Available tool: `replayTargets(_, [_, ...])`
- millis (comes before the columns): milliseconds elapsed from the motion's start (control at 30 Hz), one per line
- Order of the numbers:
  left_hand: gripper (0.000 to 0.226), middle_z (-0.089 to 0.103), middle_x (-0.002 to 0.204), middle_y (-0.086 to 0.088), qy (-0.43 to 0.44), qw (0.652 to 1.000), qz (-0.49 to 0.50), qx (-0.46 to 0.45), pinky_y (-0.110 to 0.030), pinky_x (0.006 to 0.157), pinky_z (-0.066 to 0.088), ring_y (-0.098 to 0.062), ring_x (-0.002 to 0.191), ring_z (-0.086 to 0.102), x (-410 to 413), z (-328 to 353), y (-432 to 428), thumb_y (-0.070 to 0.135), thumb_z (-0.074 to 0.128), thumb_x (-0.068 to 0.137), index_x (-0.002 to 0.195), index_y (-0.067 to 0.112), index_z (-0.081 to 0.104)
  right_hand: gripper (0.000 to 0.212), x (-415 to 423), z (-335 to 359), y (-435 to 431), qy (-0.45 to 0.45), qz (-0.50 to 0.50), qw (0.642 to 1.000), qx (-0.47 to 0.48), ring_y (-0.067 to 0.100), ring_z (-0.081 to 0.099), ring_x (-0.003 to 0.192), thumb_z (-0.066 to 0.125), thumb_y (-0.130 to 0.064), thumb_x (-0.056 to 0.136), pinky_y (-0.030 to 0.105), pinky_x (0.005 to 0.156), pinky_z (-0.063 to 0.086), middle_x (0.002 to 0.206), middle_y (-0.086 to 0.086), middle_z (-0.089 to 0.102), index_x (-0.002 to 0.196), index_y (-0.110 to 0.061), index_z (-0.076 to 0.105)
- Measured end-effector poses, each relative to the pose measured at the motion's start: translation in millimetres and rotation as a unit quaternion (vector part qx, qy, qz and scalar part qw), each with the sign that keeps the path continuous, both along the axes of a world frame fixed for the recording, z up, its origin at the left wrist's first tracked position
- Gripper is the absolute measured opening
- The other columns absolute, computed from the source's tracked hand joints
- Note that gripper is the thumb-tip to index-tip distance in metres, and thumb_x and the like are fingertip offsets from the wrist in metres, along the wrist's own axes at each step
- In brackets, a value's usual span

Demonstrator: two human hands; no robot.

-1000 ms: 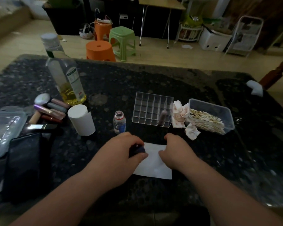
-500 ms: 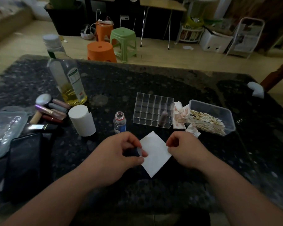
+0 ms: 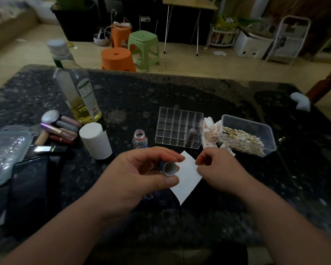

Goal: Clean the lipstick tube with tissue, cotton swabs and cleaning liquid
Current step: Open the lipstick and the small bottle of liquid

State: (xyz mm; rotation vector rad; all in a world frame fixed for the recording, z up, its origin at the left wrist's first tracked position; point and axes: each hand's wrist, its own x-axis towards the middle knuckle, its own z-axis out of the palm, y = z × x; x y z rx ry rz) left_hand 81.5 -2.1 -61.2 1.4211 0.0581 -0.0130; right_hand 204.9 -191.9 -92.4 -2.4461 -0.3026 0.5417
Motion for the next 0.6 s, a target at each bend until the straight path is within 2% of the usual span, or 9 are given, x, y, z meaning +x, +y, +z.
replayTargets(100, [0.026, 0.076, 0.103, 0.002, 0.012, 1.0, 0.006, 0.01, -0.027, 0.078, 0.055, -0.016, 0.098, 0.07, -0.5, 0.2, 0.8, 0.014, 0.082, 0.058, 0.08, 0.029, 0.08, 0.013, -0.1, 0.1, 1.2, 0.005, -0.001, 1.0, 0.001, 0.011, 0.064, 0.078, 0.064, -0.014, 0.084, 0.022, 0.06, 0.048, 0.089, -0.007, 0.066, 0.089, -0.025, 0.066])
replayTargets(200, [0.028, 0.076, 0.095, 0.008, 0.051, 0.997, 0.024, 0.06, -0.024, 0.075, 0.058, -0.011, 0.091, 0.072, -1.6, 1.4, 1.6, 0.024, 0.08, 0.058, 0.083, 0.037, 0.079, 0.012, -0.2, 0.3, 2.2, 0.006, 0.001, 1.0, -0.002, 0.01, 0.064, 0.077, 0.064, -0.014, 0.084, 0.022, 0.059, 0.048, 0.089, -0.007, 0.066, 0.089, -0.025, 0.067])
replayTargets(267, [0.024, 0.075, 0.09, 0.014, 0.069, 0.988, 0.026, 0.138, -0.02, 0.073, 0.058, -0.008, 0.084, 0.071, -1.4, 2.1, 2.8, 0.036, 0.074, 0.067, 0.089, 0.043, 0.077, 0.012, -0.6, 0.7, 2.9, 0.007, 0.002, 1.0, -0.002, 0.01, 0.064, 0.075, 0.063, -0.014, 0.084, 0.022, 0.059, 0.048, 0.088, -0.007, 0.066, 0.09, -0.024, 0.067])
replayTargets(333, [0.017, 0.071, 0.074, 0.019, 0.085, 0.967, 0.028, 0.237, -0.011, 0.06, 0.05, -0.001, 0.067, 0.065, 1.9, 2.2, 4.0, 0.047, 0.062, 0.083, 0.094, 0.042, 0.073, 0.012, -1.2, 1.3, 3.1, 0.013, 0.007, 1.0, -0.006, 0.01, 0.064, 0.075, 0.063, -0.014, 0.084, 0.022, 0.058, 0.048, 0.088, -0.006, 0.066, 0.091, -0.023, 0.068])
replayTargets(433, [0.015, 0.063, 0.057, 0.026, 0.119, 0.947, 0.056, 0.293, -0.007, 0.046, 0.039, 0.01, 0.053, 0.056, 7.5, -4.7, 8.8, 0.041, 0.051, 0.097, 0.096, 0.042, 0.065, 0.012, -1.6, 1.6, 3.1, 0.022, 0.019, 1.0, -0.009, 0.01, 0.064, 0.075, 0.063, -0.014, 0.085, 0.02, 0.057, 0.046, 0.089, -0.006, 0.065, 0.093, -0.023, 0.068])
replayTargets(500, [0.011, 0.064, 0.058, 0.016, 0.134, 0.944, 0.072, 0.293, -0.009, 0.046, 0.039, 0.006, 0.052, 0.056, 8.5, -9.7, 11.6, 0.039, 0.054, 0.098, 0.097, 0.041, 0.065, 0.013, -1.7, 1.8, 3.1, 0.023, 0.028, 0.999, -0.012, 0.009, 0.063, 0.078, 0.063, -0.014, 0.086, 0.019, 0.058, 0.045, 0.091, -0.007, 0.064, 0.094, -0.023, 0.067])
replayTargets(600, [0.012, 0.063, 0.08, 0.014, 0.13, 0.92, 0.118, 0.351, -0.012, 0.055, 0.039, 0.0, 0.066, 0.06, 10.2, -13.2, 16.7, 0.034, 0.063, 0.094, 0.104, 0.04, 0.061, 0.014, -0.3, -0.7, 3.0, 0.022, 0.036, 0.999, -0.018, 0.008, 0.061, 0.079, 0.063, -0.014, 0.086, 0.018, 0.058, 0.044, 0.092, -0.008, 0.063, 0.095, -0.024, 0.066])
